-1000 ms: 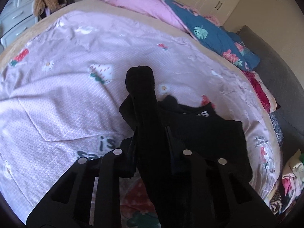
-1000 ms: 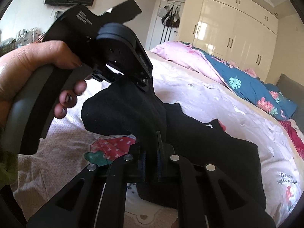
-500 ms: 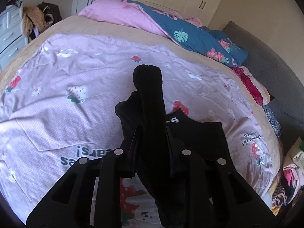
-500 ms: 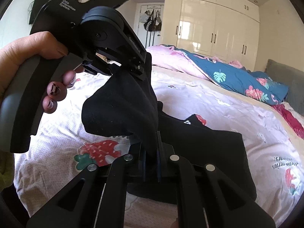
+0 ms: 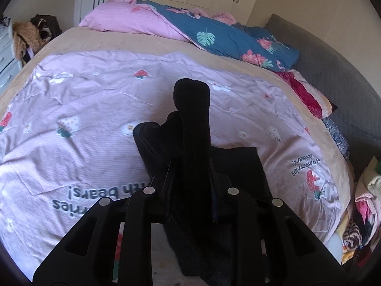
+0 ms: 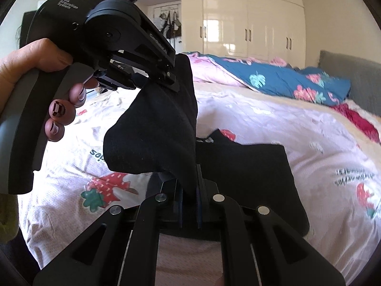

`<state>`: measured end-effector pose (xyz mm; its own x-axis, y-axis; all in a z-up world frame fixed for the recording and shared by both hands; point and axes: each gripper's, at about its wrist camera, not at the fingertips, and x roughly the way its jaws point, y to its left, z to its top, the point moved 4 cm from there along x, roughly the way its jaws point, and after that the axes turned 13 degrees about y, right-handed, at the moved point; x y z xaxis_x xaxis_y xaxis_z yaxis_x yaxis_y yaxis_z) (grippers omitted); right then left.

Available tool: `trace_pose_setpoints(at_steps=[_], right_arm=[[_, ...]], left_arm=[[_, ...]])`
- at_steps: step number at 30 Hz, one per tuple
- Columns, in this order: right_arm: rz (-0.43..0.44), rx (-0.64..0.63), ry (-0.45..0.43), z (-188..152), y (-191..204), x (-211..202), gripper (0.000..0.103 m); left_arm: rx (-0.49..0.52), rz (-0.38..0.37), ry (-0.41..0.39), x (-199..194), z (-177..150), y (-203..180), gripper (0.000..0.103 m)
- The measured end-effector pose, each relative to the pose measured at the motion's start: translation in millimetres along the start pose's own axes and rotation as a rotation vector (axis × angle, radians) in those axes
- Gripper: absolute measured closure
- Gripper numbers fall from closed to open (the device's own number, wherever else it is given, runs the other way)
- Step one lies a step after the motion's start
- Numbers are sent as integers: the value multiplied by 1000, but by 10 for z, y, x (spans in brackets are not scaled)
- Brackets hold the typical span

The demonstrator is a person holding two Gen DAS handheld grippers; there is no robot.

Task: Fold small clothes

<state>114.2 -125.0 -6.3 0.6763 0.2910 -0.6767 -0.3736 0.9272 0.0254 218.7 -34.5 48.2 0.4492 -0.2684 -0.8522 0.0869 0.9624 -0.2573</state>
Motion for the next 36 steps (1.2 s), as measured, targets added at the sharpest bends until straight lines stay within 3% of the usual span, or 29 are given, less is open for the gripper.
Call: trace_pose_setpoints(at_steps=[20, 29, 32, 35, 36], right_arm=[[64, 300, 134, -399, -776, 224, 96], [199, 506, 205, -605, -1114, 342, 91], [254, 581, 230, -691, -1230, 382, 87], [287, 633, 252, -771, -1326, 397, 84], [307, 643, 261, -793, -1347, 396, 82]], left_arm=[[89, -3, 154, 847, 47, -797, 87], [129, 13, 232, 1252, 45, -1084, 81], [145, 4, 256, 1383, 23, -1198, 71], [160, -24, 277, 1480, -5, -1301, 54], [167, -36, 274, 1480, -11, -1328, 44]])
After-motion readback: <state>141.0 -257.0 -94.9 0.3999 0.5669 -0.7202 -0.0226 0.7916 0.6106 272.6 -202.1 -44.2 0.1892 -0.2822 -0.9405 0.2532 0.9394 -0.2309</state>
